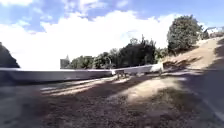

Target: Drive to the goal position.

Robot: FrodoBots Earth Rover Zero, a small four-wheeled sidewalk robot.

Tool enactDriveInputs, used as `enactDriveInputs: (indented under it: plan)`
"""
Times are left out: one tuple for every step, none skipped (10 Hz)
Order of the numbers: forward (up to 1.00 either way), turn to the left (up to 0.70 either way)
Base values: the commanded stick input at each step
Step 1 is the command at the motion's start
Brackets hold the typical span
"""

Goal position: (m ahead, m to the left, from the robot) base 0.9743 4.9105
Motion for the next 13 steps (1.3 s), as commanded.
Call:
enactDriveInputs:
  plan:
    - [1.0, -0.39]
    - [1.0, -0.13]
    - [1.0, 0.0]
    - [1.0, 0.0]
    - [1.0, 0.0]
    - [1.0, 0.0]
    - [1.0, 0.0]
    - [1.0, 0.0]
    - [1.0, 0.0]
    - [1.0, 0.0]
    - [1.0, 0.0]
    - [1.0, 0.0]
    - [1.0, 0.0]
